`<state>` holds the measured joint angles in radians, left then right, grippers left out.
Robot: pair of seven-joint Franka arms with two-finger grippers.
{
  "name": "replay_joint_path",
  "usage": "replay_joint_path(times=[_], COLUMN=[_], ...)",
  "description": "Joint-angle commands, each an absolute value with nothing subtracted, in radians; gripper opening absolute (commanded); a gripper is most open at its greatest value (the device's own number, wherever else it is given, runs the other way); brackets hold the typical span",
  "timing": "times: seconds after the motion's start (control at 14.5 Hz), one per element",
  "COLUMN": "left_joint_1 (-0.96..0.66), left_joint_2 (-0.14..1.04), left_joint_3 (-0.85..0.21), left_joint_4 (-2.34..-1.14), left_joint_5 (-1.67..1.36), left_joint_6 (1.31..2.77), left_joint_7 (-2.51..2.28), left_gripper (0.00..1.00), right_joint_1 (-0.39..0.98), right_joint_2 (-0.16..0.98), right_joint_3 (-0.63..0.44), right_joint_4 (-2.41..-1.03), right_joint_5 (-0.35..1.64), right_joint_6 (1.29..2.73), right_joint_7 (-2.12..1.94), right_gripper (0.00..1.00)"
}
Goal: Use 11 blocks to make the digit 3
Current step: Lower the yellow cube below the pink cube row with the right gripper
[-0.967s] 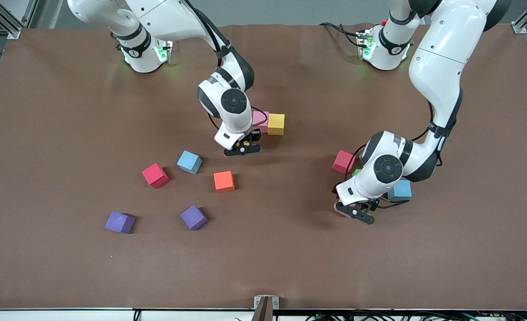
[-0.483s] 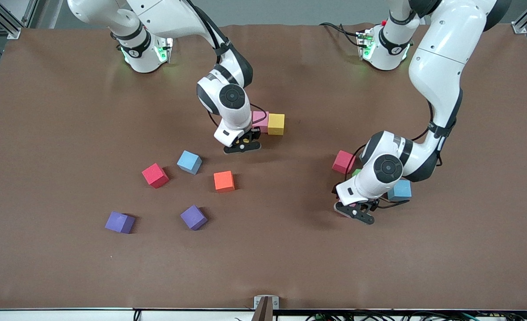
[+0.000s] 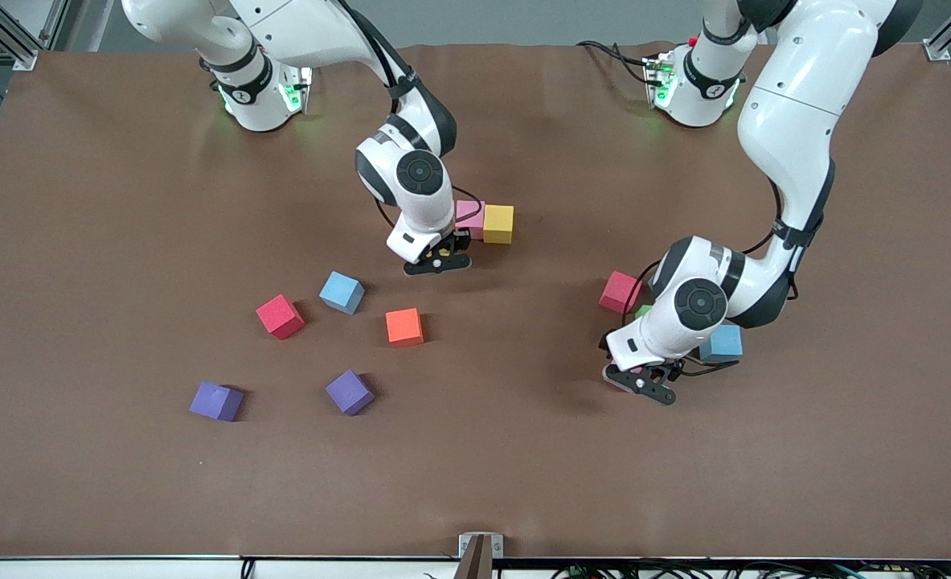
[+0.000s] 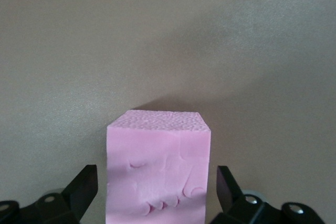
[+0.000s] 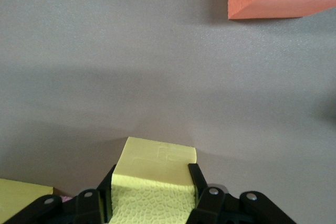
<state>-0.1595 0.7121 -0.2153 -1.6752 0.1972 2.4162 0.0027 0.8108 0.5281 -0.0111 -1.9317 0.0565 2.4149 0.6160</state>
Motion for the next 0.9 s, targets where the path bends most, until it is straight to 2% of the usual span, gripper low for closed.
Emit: replay_joint_path(times=[0.0, 0.14, 0.35, 0.41, 0.83], left_joint_1=[-0.161, -0.163, -0.163, -0.163, -0.155], left_joint_2=[0.716, 0.716, 0.715, 0.715, 0.721], left_joint_3=[-0.215, -0.213, -0.213, -0.213, -0.213], left_joint_4=[-1.671, -1.671, -1.671, -1.671, -1.667], left_joint_5=[0.204, 0.204, 0.204, 0.203, 0.209], left_joint_6=[2.433, 2.433, 2.433, 2.433, 2.431], left_joint_7=[0.023, 0.025, 0.047, 0.063, 0.115], left_gripper=[0.89, 0.76, 0.45, 0.39, 0.37], right_joint_1=[0.831, 0.831, 0.831, 0.831, 0.83], right_joint_2=[0.517, 0.518, 0.518, 0.518, 0.518], right_joint_3=[-0.017, -0.017, -0.017, -0.017, -0.017], right_joint_4=[-1.974, -1.974, -1.974, -1.974, -1.974], right_joint_5=[0.064, 0.064, 0.066, 0.066, 0.066], right_joint_6=[2.43, 2.43, 2.428, 2.428, 2.422], right_joint_7=[0.64, 0.64, 0.652, 0.653, 0.652], right_gripper=[0.04, 0.04, 0.04, 0.04, 0.04])
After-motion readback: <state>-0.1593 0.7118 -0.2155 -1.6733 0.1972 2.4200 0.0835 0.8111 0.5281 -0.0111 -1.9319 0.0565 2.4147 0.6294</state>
